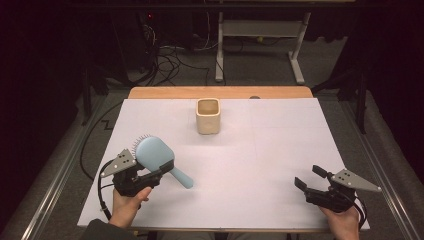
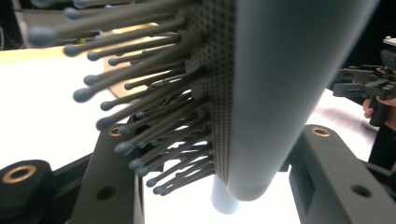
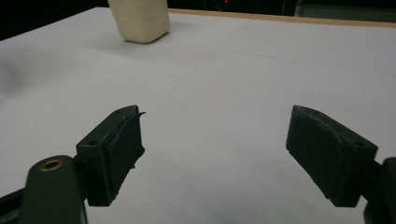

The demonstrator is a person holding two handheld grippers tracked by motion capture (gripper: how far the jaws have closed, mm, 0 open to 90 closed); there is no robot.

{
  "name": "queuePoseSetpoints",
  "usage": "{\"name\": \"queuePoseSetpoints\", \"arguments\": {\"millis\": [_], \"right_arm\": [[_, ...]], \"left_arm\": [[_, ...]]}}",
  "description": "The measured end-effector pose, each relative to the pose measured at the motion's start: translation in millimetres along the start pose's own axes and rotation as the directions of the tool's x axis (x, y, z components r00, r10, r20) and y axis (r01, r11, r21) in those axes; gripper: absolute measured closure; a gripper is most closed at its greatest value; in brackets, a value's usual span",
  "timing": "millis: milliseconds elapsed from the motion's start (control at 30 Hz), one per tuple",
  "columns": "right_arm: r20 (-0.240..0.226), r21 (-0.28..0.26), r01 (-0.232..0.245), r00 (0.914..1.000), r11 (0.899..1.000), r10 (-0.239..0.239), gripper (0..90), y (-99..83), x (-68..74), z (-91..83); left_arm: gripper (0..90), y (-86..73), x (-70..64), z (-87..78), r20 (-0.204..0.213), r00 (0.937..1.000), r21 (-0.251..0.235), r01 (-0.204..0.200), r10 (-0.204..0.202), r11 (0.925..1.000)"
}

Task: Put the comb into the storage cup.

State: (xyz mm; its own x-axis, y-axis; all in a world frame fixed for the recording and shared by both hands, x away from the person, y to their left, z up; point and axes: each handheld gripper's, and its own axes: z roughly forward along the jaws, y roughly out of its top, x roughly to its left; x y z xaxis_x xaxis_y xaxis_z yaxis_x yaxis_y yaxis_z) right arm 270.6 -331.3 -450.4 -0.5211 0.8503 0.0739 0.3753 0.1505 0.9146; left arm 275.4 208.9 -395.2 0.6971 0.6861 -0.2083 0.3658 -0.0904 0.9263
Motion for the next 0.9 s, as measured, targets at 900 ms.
{"name": "queuePoseSetpoints", "arguments": {"millis": [900], "right_arm": [[-0.002,0.009,-0.009,1.0,1.0,0.009,19.2,-0.3,-1.1,0.4]], "left_arm": [[52.8,17.7,19.1,6.2,-0.045,0.9988,0.036,-0.017,0.019,0.9992]]}}
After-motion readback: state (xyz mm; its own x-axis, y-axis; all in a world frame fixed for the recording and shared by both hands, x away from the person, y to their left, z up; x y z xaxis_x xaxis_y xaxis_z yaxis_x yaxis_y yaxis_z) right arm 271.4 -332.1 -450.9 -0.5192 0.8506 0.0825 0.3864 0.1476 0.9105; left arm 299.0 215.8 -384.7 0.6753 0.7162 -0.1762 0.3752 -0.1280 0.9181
